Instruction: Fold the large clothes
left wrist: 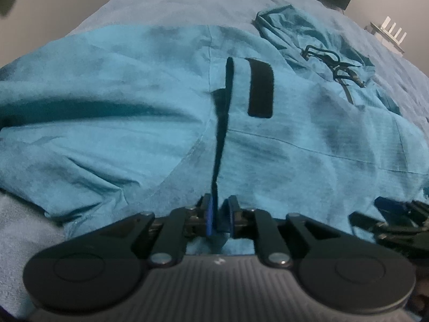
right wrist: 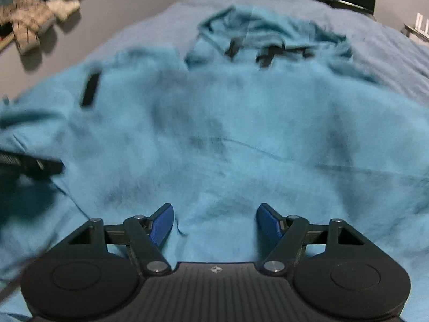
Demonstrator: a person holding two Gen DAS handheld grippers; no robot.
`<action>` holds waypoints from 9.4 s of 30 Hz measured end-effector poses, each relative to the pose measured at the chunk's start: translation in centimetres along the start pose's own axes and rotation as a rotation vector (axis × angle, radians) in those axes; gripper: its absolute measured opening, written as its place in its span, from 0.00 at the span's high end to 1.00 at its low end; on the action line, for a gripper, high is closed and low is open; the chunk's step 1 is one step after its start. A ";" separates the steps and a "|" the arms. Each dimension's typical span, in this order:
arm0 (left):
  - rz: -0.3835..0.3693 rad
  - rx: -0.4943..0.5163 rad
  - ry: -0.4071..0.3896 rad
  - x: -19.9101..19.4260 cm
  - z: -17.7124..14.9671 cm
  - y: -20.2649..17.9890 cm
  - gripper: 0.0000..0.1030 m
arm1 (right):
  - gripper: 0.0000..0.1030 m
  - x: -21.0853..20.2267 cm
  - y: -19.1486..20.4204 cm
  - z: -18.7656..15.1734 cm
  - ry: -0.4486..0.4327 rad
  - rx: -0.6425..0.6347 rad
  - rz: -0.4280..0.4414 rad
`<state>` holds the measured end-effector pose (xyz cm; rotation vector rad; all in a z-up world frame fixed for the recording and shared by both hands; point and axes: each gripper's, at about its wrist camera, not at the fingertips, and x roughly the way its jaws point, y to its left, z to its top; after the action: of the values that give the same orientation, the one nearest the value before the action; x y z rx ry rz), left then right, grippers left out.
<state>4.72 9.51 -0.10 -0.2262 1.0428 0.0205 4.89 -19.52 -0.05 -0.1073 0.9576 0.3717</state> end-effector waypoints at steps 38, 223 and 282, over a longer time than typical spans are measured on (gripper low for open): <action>0.096 -0.459 -0.246 -13.7 4.6 25.4 0.36 | 0.28 -4.6 -3.4 -1.3 -0.226 0.176 0.036; 0.041 -0.051 -0.175 -4.9 0.4 2.3 0.37 | 0.24 -12.6 -12.0 -0.3 -0.330 0.405 0.055; 0.198 0.229 -0.040 3.4 5.2 -1.5 0.10 | 0.85 -4.1 -20.0 -1.1 -0.223 0.501 -0.123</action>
<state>11.10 8.76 -0.22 0.0858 1.0152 0.0839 9.04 -39.45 1.22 0.3247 0.7940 0.0216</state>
